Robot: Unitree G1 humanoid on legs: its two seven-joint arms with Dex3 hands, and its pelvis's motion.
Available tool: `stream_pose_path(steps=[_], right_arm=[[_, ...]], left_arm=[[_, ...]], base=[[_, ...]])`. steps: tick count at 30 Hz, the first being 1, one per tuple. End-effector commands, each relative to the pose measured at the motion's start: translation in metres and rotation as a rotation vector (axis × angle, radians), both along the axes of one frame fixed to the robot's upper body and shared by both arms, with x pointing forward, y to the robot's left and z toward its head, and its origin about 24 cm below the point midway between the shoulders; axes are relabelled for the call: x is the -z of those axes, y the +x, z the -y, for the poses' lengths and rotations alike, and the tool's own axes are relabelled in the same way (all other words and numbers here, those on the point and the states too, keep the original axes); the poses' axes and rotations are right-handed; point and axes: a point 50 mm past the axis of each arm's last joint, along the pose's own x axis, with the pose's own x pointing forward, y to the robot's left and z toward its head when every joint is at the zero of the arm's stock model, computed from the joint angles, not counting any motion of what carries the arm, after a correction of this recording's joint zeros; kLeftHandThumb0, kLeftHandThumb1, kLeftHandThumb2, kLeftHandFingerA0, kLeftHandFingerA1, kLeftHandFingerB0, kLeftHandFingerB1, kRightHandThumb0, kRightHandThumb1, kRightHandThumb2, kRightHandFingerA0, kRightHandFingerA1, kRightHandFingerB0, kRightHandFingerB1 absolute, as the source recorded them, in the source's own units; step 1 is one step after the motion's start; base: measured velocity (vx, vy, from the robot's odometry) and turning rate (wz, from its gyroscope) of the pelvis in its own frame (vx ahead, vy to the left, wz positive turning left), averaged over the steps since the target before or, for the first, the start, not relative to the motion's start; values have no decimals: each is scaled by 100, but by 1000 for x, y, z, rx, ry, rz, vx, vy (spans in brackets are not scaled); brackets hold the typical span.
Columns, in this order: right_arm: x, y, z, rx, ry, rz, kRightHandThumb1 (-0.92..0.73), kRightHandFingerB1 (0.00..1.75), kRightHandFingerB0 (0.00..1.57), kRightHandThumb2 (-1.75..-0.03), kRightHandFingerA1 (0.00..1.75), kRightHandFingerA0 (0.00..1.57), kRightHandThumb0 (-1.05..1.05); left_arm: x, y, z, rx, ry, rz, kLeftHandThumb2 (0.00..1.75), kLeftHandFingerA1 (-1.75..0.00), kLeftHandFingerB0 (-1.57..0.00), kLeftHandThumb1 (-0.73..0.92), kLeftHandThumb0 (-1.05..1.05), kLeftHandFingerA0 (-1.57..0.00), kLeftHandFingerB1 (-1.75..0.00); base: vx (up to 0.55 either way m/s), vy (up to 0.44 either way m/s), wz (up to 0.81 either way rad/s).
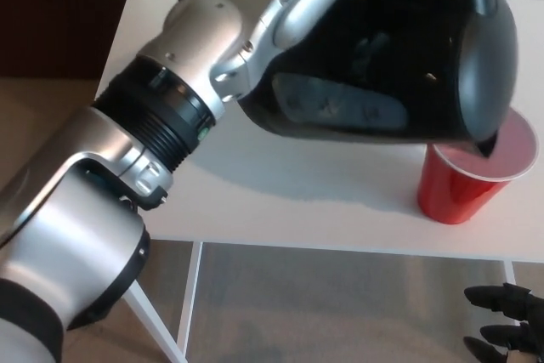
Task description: The robot walk towards a table in front and uses its left hand to pick up the pot from the base and pour water to the cup on the right hand side
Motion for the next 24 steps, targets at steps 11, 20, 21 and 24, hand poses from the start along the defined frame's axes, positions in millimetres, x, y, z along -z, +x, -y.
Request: stream_pose_path(steps=[11,20,21,24], right_arm=[[-4,4,3,-8,-36,-1,-52,45,45,-68,46,38,-34],[-4,4,3,8,0,6,-58,40,48,-57,43,48,-23],[-4,4,3,5,-3,7,-58,40,48,-57,43,48,-23],[-5,4,3,5,-15,0,-55,45,46,-67,47,43,-31]], left_arm=[[-18,-15,18,94,97,251,54,-135,-97,47,-35,-97,-55],[-32,-10,12,78,103,272,58,-142,-95,52,-31,-91,-57],[-34,-9,11,74,102,288,58,-142,-95,52,-31,-91,-57],[-42,-9,12,69,94,299,55,-139,-95,52,-32,-93,-55]], base=[[0,0,0],[0,0,0],[0,0,0],[0,0,0]])
